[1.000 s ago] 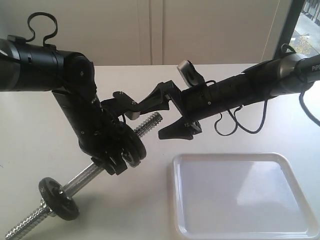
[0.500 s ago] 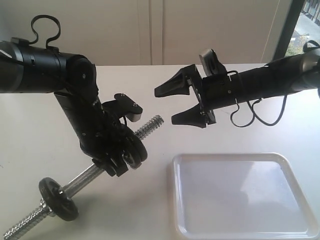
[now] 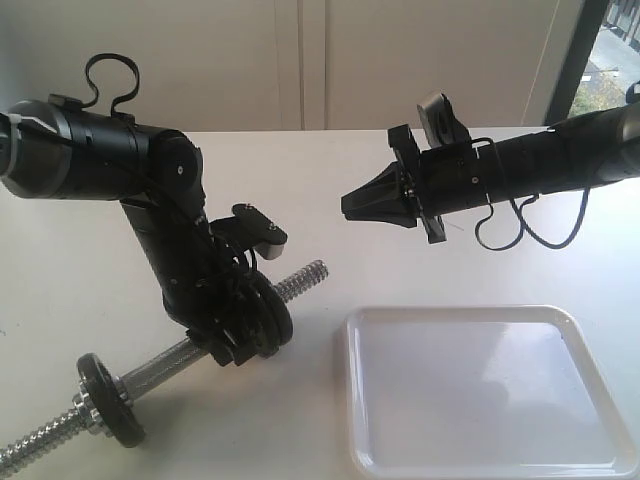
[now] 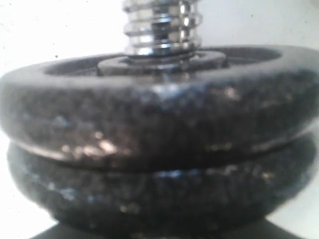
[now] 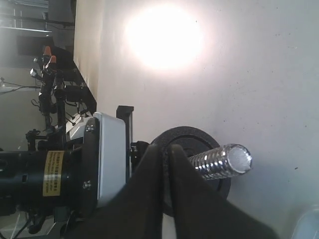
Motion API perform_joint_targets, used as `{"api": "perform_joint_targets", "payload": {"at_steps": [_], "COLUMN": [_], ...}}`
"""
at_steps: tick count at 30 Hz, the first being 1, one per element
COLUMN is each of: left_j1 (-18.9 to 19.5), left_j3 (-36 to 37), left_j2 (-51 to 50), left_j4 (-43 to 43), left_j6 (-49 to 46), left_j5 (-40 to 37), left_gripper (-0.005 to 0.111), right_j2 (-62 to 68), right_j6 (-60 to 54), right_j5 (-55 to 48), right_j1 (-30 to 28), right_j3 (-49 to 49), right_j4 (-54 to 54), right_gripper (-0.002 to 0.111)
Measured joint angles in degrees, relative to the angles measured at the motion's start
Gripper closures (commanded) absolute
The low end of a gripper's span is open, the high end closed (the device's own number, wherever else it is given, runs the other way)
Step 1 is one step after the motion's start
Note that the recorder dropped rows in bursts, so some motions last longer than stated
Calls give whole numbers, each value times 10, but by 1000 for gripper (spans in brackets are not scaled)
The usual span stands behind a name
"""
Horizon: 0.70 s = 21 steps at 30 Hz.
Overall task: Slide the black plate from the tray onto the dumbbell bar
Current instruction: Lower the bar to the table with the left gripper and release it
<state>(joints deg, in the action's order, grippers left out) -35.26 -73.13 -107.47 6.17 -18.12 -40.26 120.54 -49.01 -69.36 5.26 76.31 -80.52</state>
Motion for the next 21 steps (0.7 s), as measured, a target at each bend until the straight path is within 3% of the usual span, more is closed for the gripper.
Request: {"api": "perform_joint_targets", "payload": {"at_steps": [12, 18, 21], "left_j1": [0, 0, 0], "left_j3": [0, -3, -16], "left_j2": [-8, -6, 13], "left_j4": [-1, 0, 4], "left_j6": [0, 0, 0], "left_j5": [1, -4, -12], "left_gripper": [104, 49, 41], "right_j2": [0, 0, 0], "right_j6": [-7, -10, -10], "right_j5": [0, 0, 0], "right_j1": [0, 0, 0], "right_j3": [0, 0, 0], "right_j4": [0, 0, 0], "right_gripper": [104, 104, 104]}}
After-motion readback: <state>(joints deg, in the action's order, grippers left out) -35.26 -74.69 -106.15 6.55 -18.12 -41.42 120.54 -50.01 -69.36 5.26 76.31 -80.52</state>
